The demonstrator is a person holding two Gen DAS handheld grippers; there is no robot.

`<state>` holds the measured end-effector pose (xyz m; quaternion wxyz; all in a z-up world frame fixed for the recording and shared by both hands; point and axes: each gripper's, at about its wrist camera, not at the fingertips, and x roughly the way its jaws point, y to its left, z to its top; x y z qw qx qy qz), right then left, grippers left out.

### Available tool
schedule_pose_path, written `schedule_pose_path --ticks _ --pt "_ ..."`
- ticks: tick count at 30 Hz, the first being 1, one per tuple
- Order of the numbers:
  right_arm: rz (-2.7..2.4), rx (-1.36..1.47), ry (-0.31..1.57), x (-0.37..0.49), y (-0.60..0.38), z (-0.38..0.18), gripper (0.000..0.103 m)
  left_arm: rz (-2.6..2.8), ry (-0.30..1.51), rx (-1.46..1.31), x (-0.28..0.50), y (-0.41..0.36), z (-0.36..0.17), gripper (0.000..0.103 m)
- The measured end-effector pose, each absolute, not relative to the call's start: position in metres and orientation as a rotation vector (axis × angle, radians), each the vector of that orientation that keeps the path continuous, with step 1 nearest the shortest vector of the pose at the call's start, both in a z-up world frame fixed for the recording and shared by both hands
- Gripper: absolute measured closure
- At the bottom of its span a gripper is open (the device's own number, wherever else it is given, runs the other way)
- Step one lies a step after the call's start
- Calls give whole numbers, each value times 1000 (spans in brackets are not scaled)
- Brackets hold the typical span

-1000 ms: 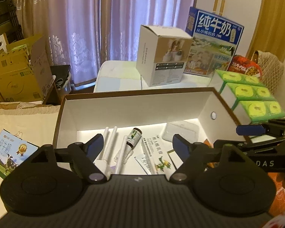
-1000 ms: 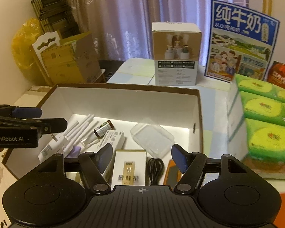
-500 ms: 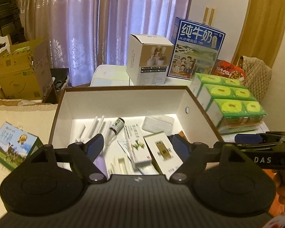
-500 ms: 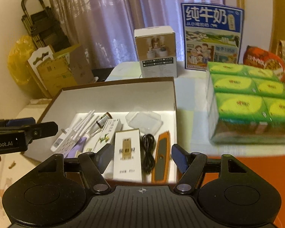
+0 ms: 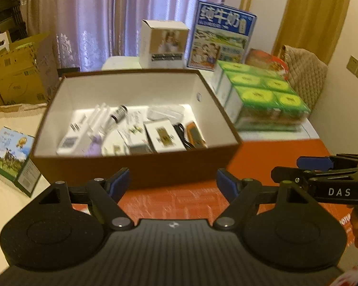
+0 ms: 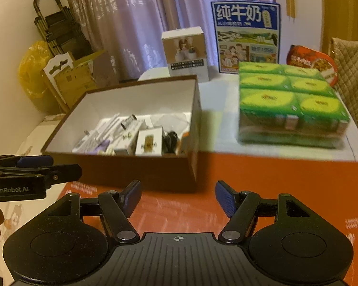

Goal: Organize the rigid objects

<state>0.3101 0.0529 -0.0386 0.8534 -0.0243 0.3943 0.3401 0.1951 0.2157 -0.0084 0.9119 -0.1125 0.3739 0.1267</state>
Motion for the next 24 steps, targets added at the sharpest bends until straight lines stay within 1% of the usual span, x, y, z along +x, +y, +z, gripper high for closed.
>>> schedule_pose_path --ticks 13,24 --pt "666 -9 868 258 -24 -46 37 200 806 -216 158 139 -18 27" --pt "649 -8 884 209 -71 -47 37 187 821 -206 121 91 -22 27"
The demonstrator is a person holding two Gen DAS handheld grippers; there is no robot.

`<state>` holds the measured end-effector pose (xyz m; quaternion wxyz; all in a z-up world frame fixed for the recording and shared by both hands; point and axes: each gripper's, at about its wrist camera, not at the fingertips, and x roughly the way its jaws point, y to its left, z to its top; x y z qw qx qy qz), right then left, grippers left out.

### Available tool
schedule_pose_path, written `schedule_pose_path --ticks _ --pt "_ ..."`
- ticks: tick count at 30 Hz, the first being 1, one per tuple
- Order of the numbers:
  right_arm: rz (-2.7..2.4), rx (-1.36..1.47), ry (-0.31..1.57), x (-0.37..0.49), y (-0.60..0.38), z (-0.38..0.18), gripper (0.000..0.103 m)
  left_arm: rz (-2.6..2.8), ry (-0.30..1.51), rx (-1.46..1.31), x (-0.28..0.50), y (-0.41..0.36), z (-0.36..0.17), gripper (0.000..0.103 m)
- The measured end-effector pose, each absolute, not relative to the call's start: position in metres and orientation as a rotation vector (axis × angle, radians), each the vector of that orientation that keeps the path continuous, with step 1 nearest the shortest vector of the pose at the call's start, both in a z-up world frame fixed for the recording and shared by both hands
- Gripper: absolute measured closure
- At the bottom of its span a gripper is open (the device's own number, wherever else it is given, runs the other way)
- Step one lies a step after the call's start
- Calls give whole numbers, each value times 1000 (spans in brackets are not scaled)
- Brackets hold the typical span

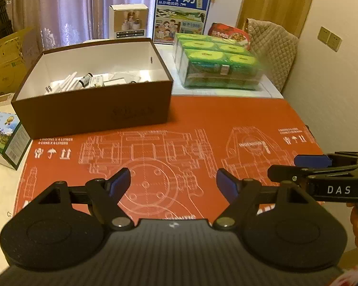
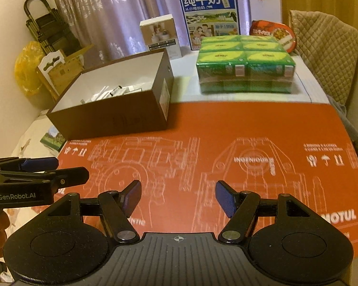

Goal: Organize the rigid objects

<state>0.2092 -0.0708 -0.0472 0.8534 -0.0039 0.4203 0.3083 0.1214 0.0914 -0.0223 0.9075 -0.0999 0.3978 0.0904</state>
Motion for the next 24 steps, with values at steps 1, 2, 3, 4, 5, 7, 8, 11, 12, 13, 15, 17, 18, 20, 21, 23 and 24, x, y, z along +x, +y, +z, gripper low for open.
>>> schedule_pose_path --ticks 1,2,3,4,5,7,8,11,12,13,15,17,18,20,21,23,24 --pt "646 -7 885 205 -74 -47 37 184 823 -205 118 87 -23 27" --pt "644 -7 887 202 -77 -48 37 182 824 -204 116 83 -23 27" --pt "642 -6 888 198 -80 -48 37 179 825 -203 113 80 -24 27" --pt "639 -5 889 194 -83 -48 37 176 827 -201 110 76 -24 27" --pt "637 -4 890 190 -86 -48 37 174 828 -200 107 73 -25 27" --pt "632 -4 893 184 -92 -48 37 170 830 -198 102 67 -26 27" --pt "629 -3 894 181 -94 -48 37 169 832 -197 100 65 -27 27" --pt "622 0 896 173 -102 -49 37 162 834 -193 95 57 -27 27" --pt "619 1 896 171 -104 -49 37 160 834 -191 94 55 -28 27" --pt "615 3 897 169 -107 -49 37 157 834 -190 92 52 -28 27" --pt "609 5 899 165 -112 -49 37 152 835 -187 91 47 -28 27" --pt "602 8 900 161 -116 -49 37 148 834 -185 88 42 -28 27" --pt "599 9 899 159 -118 -49 37 146 834 -184 87 40 -29 27" --pt "594 11 898 156 -123 -49 37 141 834 -183 87 36 -29 27" --pt "592 13 898 155 -125 -49 37 138 834 -180 86 34 -29 27" --pt "587 17 897 153 -129 -49 37 132 833 -176 84 29 -29 27" --pt "585 19 896 152 -130 -48 37 131 832 -174 83 28 -29 27"
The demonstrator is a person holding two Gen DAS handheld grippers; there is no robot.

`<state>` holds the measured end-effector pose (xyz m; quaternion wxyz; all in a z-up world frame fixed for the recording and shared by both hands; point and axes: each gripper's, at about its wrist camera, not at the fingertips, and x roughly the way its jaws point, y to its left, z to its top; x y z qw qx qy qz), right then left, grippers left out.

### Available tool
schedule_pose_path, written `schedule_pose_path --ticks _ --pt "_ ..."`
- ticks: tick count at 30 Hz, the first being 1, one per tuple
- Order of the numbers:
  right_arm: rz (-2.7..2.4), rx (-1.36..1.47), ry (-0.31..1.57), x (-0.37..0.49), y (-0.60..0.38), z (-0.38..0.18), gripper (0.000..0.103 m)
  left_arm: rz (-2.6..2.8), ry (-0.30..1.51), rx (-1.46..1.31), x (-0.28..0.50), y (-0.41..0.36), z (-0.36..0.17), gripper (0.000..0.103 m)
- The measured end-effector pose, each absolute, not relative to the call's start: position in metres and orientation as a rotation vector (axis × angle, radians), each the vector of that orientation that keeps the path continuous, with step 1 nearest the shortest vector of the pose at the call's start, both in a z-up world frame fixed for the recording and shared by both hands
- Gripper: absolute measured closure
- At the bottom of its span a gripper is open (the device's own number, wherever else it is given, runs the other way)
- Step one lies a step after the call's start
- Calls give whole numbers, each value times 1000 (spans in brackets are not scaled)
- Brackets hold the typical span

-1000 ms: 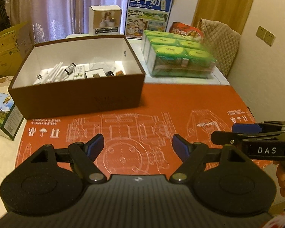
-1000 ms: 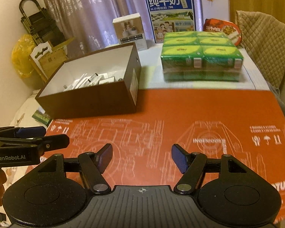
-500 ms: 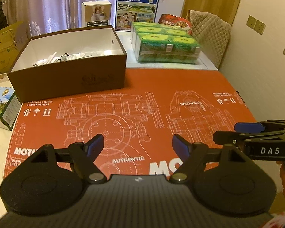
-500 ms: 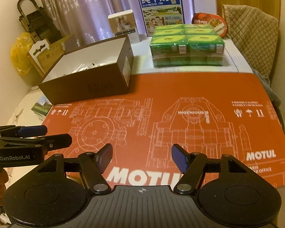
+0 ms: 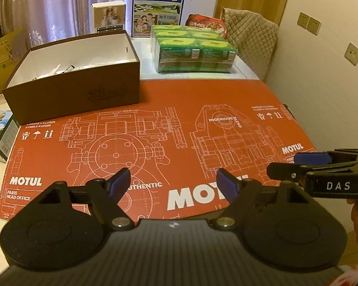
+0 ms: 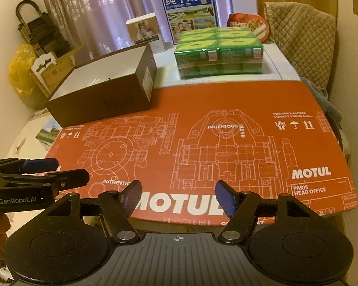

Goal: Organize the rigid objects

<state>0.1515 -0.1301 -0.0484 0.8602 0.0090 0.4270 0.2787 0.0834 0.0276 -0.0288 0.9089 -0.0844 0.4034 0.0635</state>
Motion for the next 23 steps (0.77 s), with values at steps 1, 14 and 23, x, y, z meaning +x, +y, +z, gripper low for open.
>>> schedule_pose_path --ticks 1,14,23 --pt "583 21 895 151 -132 -48 37 130 833 -172 83 26 -29 27" --pt "574 35 890 145 -143 -46 37 119 832 -160 80 16 -28 27" --pt "569 38 889 144 -144 -46 37 107 829 -154 80 16 -28 27"
